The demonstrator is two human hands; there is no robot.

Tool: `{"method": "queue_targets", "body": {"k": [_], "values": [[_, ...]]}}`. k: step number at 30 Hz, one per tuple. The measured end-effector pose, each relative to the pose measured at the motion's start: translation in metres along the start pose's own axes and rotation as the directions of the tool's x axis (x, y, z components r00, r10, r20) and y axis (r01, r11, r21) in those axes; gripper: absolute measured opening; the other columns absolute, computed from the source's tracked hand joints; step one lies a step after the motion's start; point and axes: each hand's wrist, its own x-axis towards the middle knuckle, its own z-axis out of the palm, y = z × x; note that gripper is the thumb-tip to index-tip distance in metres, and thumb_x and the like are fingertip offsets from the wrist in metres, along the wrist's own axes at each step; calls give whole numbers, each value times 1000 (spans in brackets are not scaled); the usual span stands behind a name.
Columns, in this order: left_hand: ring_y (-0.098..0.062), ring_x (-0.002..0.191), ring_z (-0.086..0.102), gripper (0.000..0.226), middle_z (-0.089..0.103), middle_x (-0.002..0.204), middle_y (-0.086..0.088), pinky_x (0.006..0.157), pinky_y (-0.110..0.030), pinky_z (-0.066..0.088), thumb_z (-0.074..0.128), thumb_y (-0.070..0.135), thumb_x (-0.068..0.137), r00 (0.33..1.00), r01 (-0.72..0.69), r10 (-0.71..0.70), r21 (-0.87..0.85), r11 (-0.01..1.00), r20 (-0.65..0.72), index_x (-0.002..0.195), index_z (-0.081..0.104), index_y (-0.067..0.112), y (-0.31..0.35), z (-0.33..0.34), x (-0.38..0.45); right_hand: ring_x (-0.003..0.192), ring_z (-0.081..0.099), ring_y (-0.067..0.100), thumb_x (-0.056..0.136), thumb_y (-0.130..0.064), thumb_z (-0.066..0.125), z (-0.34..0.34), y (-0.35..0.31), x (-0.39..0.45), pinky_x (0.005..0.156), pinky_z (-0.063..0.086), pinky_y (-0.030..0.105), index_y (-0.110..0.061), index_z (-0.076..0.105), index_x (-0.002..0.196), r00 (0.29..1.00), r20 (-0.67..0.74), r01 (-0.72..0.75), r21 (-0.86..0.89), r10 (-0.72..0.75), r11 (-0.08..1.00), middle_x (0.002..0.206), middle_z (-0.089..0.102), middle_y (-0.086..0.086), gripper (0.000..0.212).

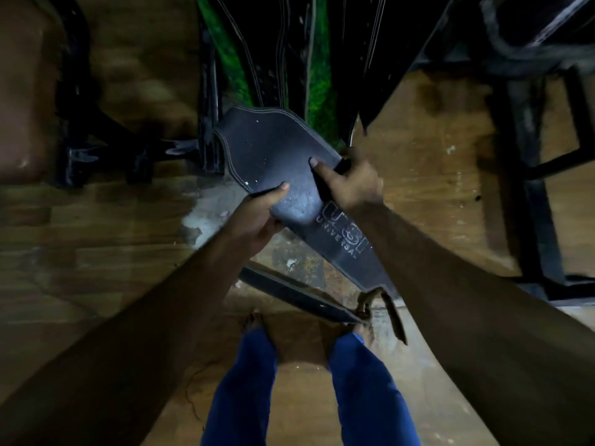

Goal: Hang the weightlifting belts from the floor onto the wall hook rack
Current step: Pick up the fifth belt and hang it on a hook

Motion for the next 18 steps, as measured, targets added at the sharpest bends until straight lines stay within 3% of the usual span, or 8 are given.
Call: {"method": "queue_targets", "body": {"k": [2,5,10,12,14,16,18], "values": [[-25,124,64,25,69,131,-5,107,-46,49,54,15,102,1000,-6,6,-17,1000,10,125,63,16,21,12,-32,81,71,21,67,-78,69,-22,-19,-10,76,56,35,-20,70,91,992,122,-50,132,34,990,81,74,-2,63],[-27,118,68,32,72,126,-8,105,-47,50,59,20,97,998,-13,10,-64,998,-58,127,63,12,46,37,-75,56,59,13,70,-65,79,-55,-46,-34,58,47,31,-19,62,70,984,179,-44,267,-5,963,59,62,-5,49],[-31,117,68,48,68,131,-14,102,-50,53,70,39,89,957,-196,149,-175,965,-250,128,66,11,96,72,-134,44,44,9,87,-38,79,-105,-93,-80,44,34,24,-14,50,71,958,264,1,395,-114,919,55,51,1,40],[-31,115,69,61,71,126,-12,102,-56,52,81,47,78,902,-328,263,-148,933,-344,127,68,12,118,78,-147,45,45,11,89,-31,77,-120,-115,-95,46,38,26,-16,47,69,943,298,-15,484,-148,875,54,50,1,39],[-29,109,72,59,75,118,-7,96,-56,56,82,49,74,801,-444,392,-10,896,-453,121,71,15,142,87,-164,51,48,15,88,-34,78,-132,-135,-107,53,40,31,-17,49,70,940,308,-39,530,-149,847,58,51,3,38],[-28,106,73,43,77,113,-6,94,-55,57,79,42,82,761,-511,480,53,858,-436,117,72,16,162,104,-190,58,58,13,90,-36,76,-152,-158,-117,60,45,31,-18,55,71,928,332,-67,592,-168,803,64,61,-2,34],[-25,102,75,32,78,108,-4,93,-50,59,76,33,88,762,-538,523,78,839,-382,115,73,16,172,118,-211,84,75,19,90,-34,75,-172,-186,-120,78,58,35,-12,71,92,905,355,-62,655,-235,754,90,78,2,23]]}}
